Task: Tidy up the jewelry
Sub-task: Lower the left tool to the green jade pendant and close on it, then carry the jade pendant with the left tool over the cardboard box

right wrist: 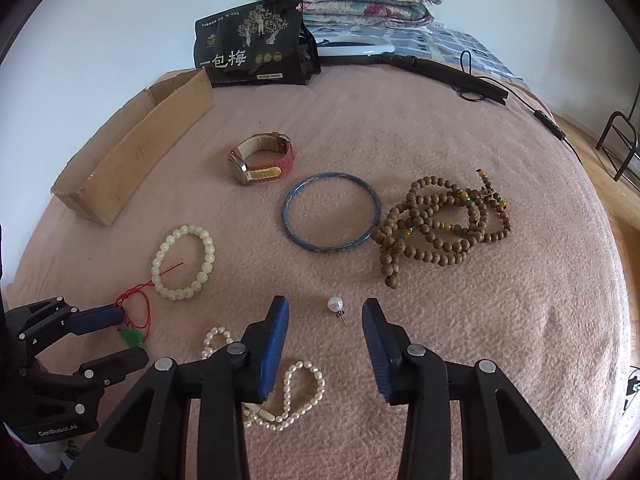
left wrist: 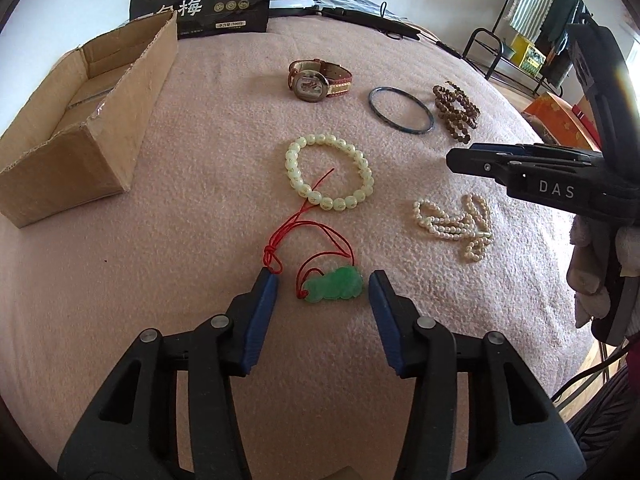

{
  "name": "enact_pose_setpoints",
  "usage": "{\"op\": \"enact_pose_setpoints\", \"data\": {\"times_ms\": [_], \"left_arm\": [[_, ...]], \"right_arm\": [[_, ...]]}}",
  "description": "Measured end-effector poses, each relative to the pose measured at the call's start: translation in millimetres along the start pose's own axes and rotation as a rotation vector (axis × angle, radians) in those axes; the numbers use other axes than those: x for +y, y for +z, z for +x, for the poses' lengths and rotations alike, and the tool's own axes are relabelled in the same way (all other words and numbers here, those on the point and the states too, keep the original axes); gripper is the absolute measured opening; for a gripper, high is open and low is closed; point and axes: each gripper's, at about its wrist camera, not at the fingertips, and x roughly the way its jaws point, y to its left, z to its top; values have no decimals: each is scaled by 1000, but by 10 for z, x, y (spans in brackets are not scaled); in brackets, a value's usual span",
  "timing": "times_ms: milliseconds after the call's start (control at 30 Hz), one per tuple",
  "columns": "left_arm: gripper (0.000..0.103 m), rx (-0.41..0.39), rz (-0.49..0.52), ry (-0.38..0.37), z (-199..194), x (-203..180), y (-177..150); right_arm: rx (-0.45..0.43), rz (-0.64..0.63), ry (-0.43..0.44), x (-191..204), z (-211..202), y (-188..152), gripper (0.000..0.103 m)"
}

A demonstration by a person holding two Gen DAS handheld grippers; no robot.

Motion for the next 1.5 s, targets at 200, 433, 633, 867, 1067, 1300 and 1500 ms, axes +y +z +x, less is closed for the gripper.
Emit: {"op": "enact_pose_setpoints", "data": {"times_ms": [200, 433, 633, 867, 1067, 1300, 1500], "left_arm": [[38, -1, -9, 5, 10, 37, 14], [31, -6, 1, 19, 21, 40, 13], [29, -4, -16, 2, 4, 87, 17], [28, -7, -48, -4, -81, 183, 10], [28, -42, -77, -1, -232, 281, 26], [28, -108, -72, 8, -491, 318, 60], [28, -171, -64, 12, -732, 348, 132]], "right_arm": [[25, -9, -12, 8, 116, 8, 31], [41, -12, -24, 16, 179, 16, 20], [48, -11, -36, 32, 189, 35, 7], [21, -1, -22, 33, 63, 70, 6], [-17, 16, -15, 39, -106, 123, 6], [-53, 10, -17, 117, -279, 176, 6], [-80, 15, -14, 158, -403, 201, 6]]}}
